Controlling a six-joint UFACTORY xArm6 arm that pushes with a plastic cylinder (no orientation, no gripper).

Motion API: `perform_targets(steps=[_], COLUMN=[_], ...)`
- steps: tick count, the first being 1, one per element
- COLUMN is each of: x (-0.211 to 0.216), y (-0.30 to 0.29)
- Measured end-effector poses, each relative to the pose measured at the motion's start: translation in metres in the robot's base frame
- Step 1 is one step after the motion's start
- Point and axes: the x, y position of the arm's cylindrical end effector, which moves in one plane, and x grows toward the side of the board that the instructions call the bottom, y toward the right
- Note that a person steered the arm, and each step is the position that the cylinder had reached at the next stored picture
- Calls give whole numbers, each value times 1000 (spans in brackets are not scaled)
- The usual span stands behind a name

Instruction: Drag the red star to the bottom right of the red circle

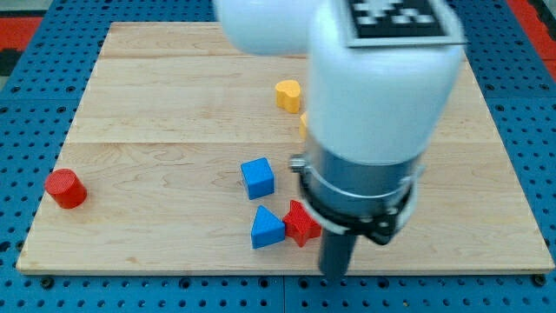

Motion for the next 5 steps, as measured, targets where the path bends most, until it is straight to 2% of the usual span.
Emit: perform_targets(steps=[3,4,5], x=[2,-8,-42], y=[-93,-105,-91])
